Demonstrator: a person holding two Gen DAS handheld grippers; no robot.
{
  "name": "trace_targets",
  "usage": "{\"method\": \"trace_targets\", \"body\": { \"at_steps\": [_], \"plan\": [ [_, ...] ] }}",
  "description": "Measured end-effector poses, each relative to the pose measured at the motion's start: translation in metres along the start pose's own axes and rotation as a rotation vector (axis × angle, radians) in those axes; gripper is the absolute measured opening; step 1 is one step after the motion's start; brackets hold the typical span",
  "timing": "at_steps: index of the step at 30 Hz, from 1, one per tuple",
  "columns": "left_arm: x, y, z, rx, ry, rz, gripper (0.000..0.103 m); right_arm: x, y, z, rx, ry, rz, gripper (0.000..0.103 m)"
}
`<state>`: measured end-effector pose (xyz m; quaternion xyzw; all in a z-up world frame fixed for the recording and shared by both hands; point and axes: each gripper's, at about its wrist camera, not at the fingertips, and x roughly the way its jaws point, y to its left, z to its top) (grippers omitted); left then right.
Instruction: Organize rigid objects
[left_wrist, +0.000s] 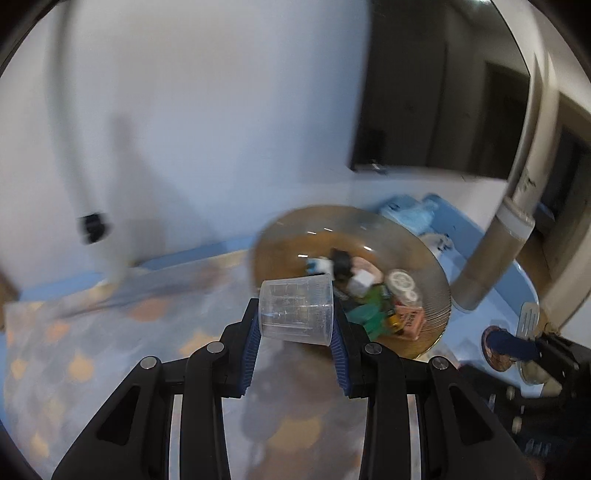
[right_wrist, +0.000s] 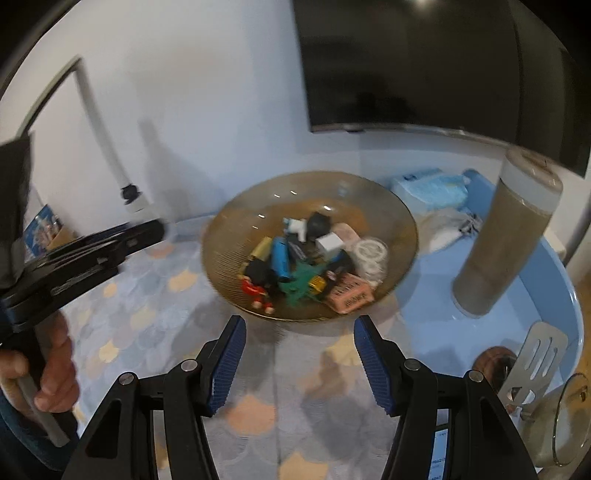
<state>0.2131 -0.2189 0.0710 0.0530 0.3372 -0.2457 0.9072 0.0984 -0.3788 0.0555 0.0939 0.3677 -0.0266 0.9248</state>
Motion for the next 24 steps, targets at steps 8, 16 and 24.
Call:
{"method": "trace_targets", "body": {
  "at_steps": [8,16,24],
  "plan": [
    [0.035,-0.023,0.016,0.012,0.002,-0.002,0.056,0.013,-0.019,-0.006,0.015,0.039,-0.017,0.059],
    [-0.035,0.040,-0.022,-0.094,-0.034,0.115,0.070,0.008,0.019,-0.019,-0.045,0.031,0.070,0.059],
    [-0.130,0.097,-0.093,-0.142,-0.061,0.373,0.072,-0.002,0.114,-0.031,-0.219,0.016,0.183,0.059]
  ]
}}
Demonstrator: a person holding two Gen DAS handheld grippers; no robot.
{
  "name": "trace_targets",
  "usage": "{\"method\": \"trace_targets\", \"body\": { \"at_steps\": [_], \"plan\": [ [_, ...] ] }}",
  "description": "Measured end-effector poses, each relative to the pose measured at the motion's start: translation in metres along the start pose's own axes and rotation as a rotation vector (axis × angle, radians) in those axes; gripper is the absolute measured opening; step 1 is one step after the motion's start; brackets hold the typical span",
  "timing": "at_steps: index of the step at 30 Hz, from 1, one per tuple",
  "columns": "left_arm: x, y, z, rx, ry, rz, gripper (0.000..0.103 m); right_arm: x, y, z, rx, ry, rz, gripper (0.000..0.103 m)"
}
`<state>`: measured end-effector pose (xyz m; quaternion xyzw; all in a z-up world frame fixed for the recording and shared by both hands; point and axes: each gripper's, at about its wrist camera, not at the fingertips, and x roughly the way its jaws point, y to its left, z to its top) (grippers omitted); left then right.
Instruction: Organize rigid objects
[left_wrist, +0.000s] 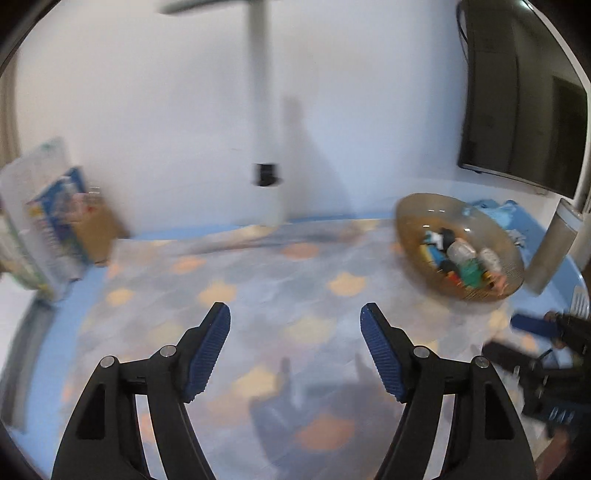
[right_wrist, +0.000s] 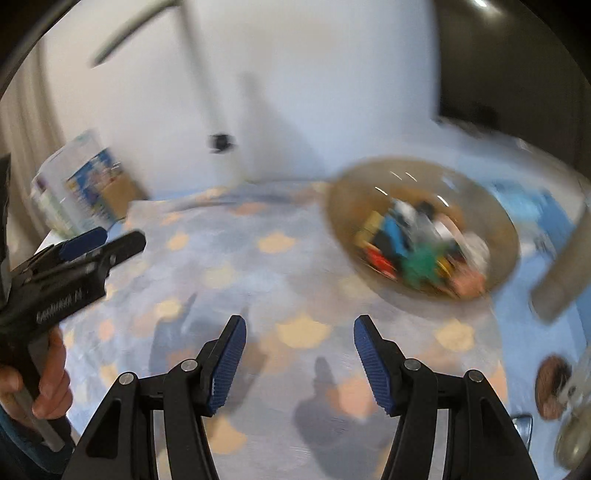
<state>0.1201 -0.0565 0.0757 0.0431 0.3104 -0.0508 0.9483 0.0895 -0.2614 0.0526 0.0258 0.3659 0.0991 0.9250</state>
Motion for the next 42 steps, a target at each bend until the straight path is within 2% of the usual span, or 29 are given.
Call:
{"method": "trace_targets", "body": {
  "at_steps": [3,4,5,7,8,10,13,16,19,22,25,28,37,42],
  "plan": [
    [-0.030,0.022,-0.008,-0.002,-0.035,0.155,0.074,-0.015,0.037,0.010,-0.075,-0.059,0.030,0.059],
    [-0.038,0.034,-0.015,-0.039,-0.047,0.186,0.080,-0.017,0.046,0.012,-0.083,-0.071,0.040,0.060],
    [-0.039,0.036,-0.020,-0.061,-0.052,0.182,0.084,-0.017,0.054,0.013,-0.081,-0.082,0.051,0.064],
    [-0.034,0.049,-0.040,-0.110,-0.050,0.148,0.085,-0.009,0.065,0.008,-0.082,-0.103,0.057,0.070],
    [-0.028,0.051,-0.049,-0.116,-0.037,0.154,0.085,-0.001,0.071,0.002,-0.105,-0.126,0.028,0.074],
    [-0.007,0.047,-0.074,-0.089,-0.023,0.186,0.085,0.021,0.077,-0.012,-0.124,-0.119,-0.042,0.074],
    [0.012,0.041,-0.098,-0.067,0.014,0.167,0.085,0.049,0.073,-0.038,-0.063,-0.097,0.040,0.074],
    [0.030,0.036,-0.109,-0.076,0.032,0.143,0.085,0.060,0.072,-0.054,-0.059,-0.109,0.009,0.074],
    [0.041,0.038,-0.113,-0.101,0.045,0.124,0.085,0.071,0.076,-0.062,-0.083,-0.086,-0.013,0.074],
    [0.039,0.041,-0.113,-0.119,0.032,0.104,0.085,0.080,0.080,-0.067,-0.118,-0.079,-0.081,0.075],
    [0.040,0.041,-0.113,-0.130,0.038,0.103,0.085,0.079,0.082,-0.069,-0.135,-0.080,-0.086,0.076],
    [0.045,0.042,-0.113,-0.141,0.062,0.104,0.085,0.076,0.080,-0.070,-0.130,-0.095,-0.107,0.084],
    [0.052,0.033,-0.112,-0.111,0.085,0.099,0.087,0.080,0.075,-0.068,-0.099,-0.076,-0.112,0.085],
    [0.055,0.038,-0.113,-0.139,0.104,0.077,0.087,0.080,0.072,-0.067,-0.069,-0.075,-0.123,0.092]
  ]
}}
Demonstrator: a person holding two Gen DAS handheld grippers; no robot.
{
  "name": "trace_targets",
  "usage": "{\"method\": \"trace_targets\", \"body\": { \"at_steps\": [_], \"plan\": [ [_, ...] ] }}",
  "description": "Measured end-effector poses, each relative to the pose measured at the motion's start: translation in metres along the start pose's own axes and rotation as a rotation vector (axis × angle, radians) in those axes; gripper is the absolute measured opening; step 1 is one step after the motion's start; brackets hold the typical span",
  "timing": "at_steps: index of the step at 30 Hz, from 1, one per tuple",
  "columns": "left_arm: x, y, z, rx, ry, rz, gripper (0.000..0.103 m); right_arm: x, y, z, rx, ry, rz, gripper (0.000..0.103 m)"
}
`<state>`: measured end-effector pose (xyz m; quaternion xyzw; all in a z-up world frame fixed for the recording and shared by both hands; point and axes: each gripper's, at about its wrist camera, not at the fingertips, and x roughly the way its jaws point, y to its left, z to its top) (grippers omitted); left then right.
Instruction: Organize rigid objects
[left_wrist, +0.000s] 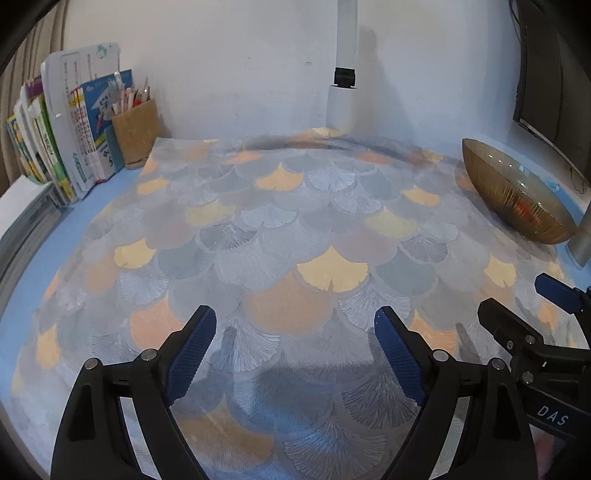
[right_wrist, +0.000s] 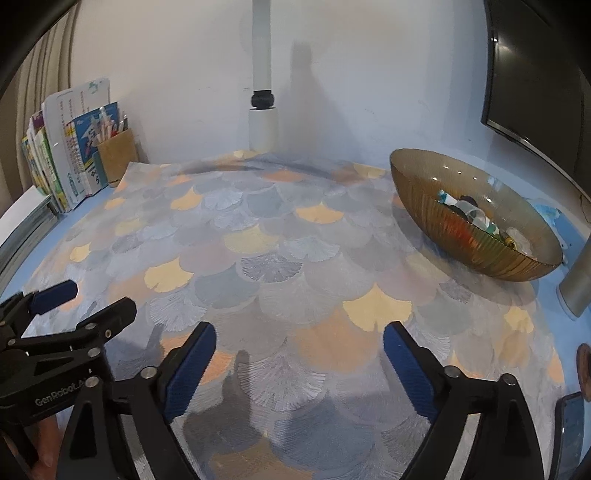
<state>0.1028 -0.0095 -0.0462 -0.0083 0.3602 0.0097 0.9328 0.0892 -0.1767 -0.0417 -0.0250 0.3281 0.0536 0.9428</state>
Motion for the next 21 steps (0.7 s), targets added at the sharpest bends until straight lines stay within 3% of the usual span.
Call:
{"method": "trace_targets", "body": {
  "at_steps": [21],
  "plan": [
    [0.0010,-0.0036,-0.0007,0.009,0.013,0.001,0.087,0.0031,-0.0016,-0.0005,0.003,0.016,0.016,0.092]
  ]
}}
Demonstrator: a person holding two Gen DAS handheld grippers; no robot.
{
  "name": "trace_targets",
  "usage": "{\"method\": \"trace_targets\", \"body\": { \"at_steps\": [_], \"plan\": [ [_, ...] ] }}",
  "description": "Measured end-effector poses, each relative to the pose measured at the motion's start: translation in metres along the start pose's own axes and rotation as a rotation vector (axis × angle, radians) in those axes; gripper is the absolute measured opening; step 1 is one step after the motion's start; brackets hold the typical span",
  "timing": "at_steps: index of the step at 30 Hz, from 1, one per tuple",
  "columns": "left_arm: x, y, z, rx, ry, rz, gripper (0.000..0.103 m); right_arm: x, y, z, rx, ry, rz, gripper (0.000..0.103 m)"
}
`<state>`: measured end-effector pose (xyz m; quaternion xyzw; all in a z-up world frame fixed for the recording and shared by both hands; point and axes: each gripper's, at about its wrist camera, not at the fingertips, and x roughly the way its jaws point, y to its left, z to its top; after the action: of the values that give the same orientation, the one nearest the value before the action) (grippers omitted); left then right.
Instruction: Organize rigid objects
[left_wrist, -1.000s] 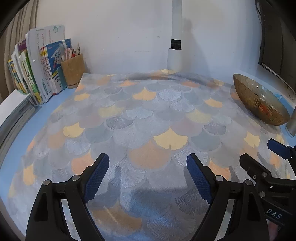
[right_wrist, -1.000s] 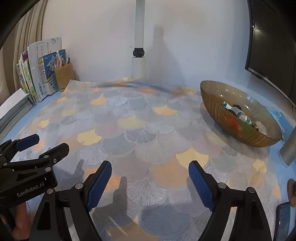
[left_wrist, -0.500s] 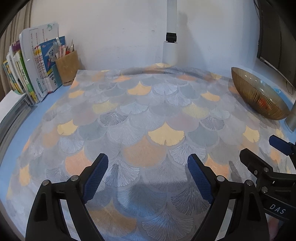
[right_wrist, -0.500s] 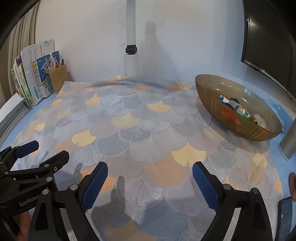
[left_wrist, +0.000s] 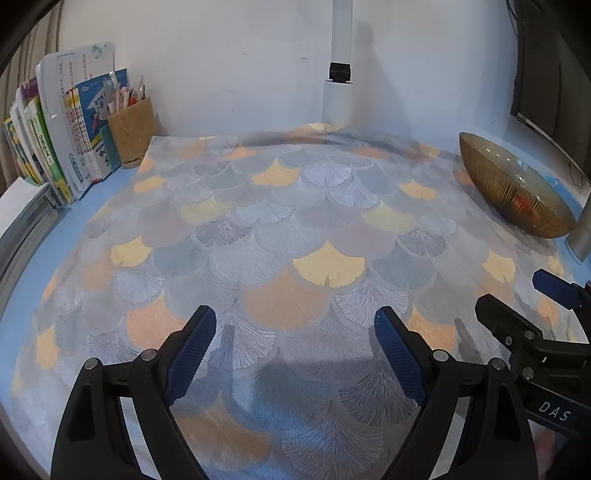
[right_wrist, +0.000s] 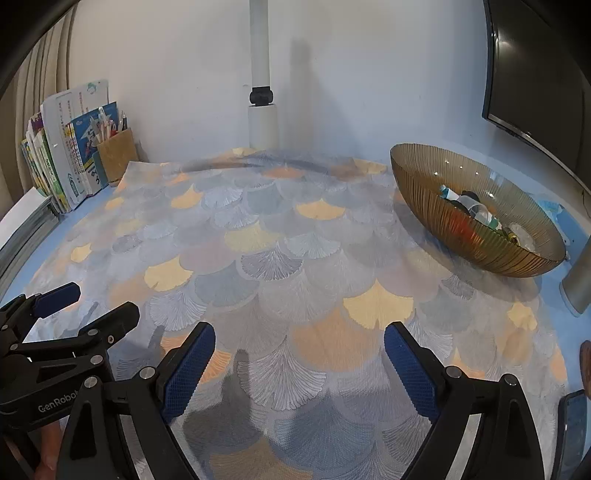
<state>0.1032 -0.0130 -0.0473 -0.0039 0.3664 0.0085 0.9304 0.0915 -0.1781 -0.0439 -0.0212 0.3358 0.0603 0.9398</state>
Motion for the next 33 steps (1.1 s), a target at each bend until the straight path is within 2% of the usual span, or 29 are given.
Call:
{"method": "trace_targets", "body": {
  "at_steps": [33],
  "plan": [
    [-0.0025,0.0008,-0.0005,0.008,-0.014,0.018,0.087,0.0039,0.0007,-0.0005,0.009,0.029,0.002,0.093]
  ]
}}
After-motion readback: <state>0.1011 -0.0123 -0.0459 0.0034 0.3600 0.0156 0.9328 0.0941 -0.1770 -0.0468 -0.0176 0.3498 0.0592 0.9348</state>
